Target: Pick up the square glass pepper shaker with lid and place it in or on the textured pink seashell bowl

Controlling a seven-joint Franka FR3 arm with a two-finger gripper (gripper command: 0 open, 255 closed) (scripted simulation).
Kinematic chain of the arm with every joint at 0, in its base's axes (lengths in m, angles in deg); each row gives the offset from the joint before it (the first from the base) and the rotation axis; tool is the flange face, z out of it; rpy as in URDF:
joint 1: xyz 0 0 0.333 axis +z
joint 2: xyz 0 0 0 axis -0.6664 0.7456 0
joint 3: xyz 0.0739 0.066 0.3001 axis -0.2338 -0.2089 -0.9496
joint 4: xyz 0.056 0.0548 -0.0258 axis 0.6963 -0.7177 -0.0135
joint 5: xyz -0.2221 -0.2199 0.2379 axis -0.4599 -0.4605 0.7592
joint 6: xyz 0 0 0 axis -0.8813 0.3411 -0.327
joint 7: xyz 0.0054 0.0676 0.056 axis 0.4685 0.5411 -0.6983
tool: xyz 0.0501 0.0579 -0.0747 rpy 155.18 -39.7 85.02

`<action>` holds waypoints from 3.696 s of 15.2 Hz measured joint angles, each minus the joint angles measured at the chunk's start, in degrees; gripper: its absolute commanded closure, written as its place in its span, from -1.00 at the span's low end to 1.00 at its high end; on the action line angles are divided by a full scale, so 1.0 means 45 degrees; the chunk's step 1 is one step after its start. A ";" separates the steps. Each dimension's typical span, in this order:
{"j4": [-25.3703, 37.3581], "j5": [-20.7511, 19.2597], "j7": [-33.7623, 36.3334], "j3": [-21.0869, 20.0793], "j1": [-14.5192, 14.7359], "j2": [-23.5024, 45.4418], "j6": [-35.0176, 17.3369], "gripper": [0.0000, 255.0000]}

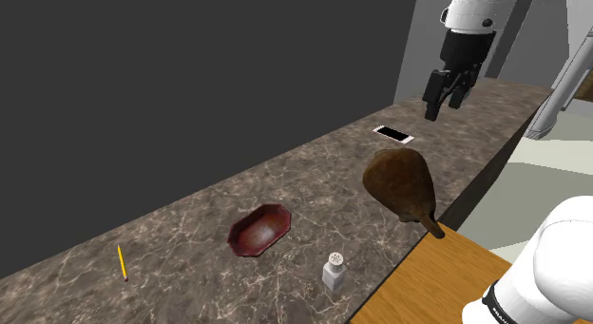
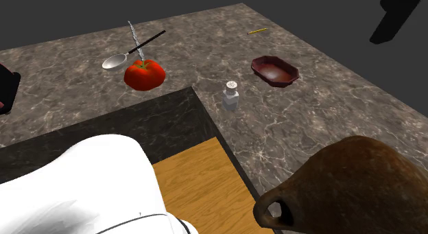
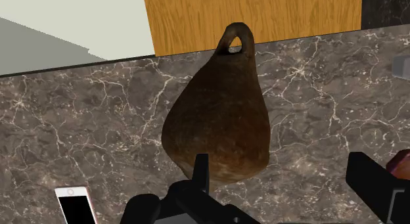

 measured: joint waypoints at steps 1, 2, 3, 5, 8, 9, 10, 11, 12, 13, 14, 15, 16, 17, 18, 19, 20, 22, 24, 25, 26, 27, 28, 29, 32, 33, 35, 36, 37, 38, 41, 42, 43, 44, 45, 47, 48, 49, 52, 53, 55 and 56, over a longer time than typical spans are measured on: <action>0.0000 0.0000 0.0000 0.0000 0.0000 0.0000 0.0000 -1.00; -0.0155 0.0076 0.0127 -0.0095 0.0022 -0.0010 -0.0096 -1.00; -0.0346 0.0189 0.0311 -0.0231 0.0057 0.0019 -0.0237 -1.00; -0.0703 0.0520 0.0827 -0.0644 0.0170 0.0081 -0.0474 -1.00; -0.1538 0.1038 0.1616 -0.1267 0.0360 0.0194 -0.1141 -1.00; -0.1759 0.1186 0.1831 -0.1433 0.0408 0.0324 -0.1402 -1.00; -0.1787 0.1340 0.2061 -0.1616 0.0461 0.0548 -0.1570 -1.00; -0.1951 0.1520 0.2319 -0.1828 0.0536 0.0671 -0.1777 -1.00; -0.2145 0.1707 0.2589 -0.2056 0.0611 0.0862 -0.2074 -1.00; -0.2228 0.1900 0.2873 -0.2294 0.0696 0.1057 -0.2278 -1.00; -0.2370 0.2045 0.3078 -0.2464 0.0751 0.1237 -0.2522 -1.00; -0.2523 0.2246 0.3365 -0.2710 0.0852 0.1376 -0.2742 -1.00; -0.2702 0.2423 0.3610 -0.2922 0.0933 0.1536 -0.3006 -1.00; -0.2673 0.2564 0.3843 -0.3129 0.0977 0.1908 -0.3282 -1.00; -0.2716 0.2765 0.4148 -0.3393 0.1080 0.2159 -0.3513 -1.00; -0.2683 0.2911 0.4408 -0.3632 0.1130 0.2585 -0.3842 -1.00; -0.2728 0.3071 0.4667 -0.3853 0.1212 0.2831 -0.4071 -1.00; -0.2818 0.3330 0.5112 -0.4256 0.1326 0.3446 -0.4652 -1.00; -0.2863 0.3618 0.5649 -0.4717 0.1487 0.4038 -0.5184 -1.00; -0.2796 0.3707 0.5885 -0.4918 0.1526 0.4421 -0.5448 -1.00; -0.2714 0.3802 0.6134 -0.5120 0.1581 0.4766 -0.5660 -1.00; -0.2678 0.3872 0.6380 -0.5338 0.1621 0.5195 -0.5996 -1.00; -0.2586 0.3912 0.6617 -0.5539 0.1645 0.5662 -0.6319 -1.00; -0.2351 0.3899 0.6911 -0.5768 0.1654 0.6253 -0.6630 -1.00; -0.2138 0.3960 0.7562 -0.6229 0.1774 0.7268 -0.7297 -1.00; -0.2088 0.3924 0.7680 -0.6314 0.1781 0.7537 -0.7498 -1.00; -0.2224 0.3924 0.7780 -0.6411 0.1812 0.7772 -0.7854 -1.00; -0.2295 0.3914 0.7806 -0.6442 0.1817 0.7873 -0.8022 -1.00; -0.2465 0.3935 0.7806 -0.6470 0.1834 0.7928 -0.8242 -1.00; -0.2560 0.3924 0.7827 -0.6502 0.1841 0.8027 -0.8433 -1.00; -0.2803 0.3918 0.7866 -0.6573 0.1865 0.8229 -0.8873 -1.00; -0.2823 0.3915 0.7869 -0.6579 0.1866 0.8251 -0.8917 -1.00; -0.2830 0.3912 0.7872 -0.6582 0.1867 0.8264 -0.8938 -1.00; -0.2833 0.3912 0.7874 -0.6583 0.1867 0.8269 -0.8947 -1.00; -0.2833 0.3911 0.7875 -0.6584 0.1867 0.8272 -0.8951 -1.00; -0.2833 0.3910 0.7875 -0.6584 0.1867 0.8273 -0.8953 1.00; -0.2833 0.3910 0.7875 -0.6584 0.1867 0.8273 -0.8953 1.00; -0.2830 0.3911 0.7875 -0.6584 0.1867 0.8272 -0.8954 1.00; -0.2834 0.3911 0.7874 -0.6583 0.1866 0.8272 -0.8953 1.00; -0.2834 0.3911 0.7874 -0.6583 0.1866 0.8272 -0.8952 1.00; -0.2835 0.3911 0.7873 -0.6583 0.1866 0.8272 -0.8952 1.00; -0.2835 0.3911 0.7873 -0.6583 0.1866 0.8272 -0.8952 1.00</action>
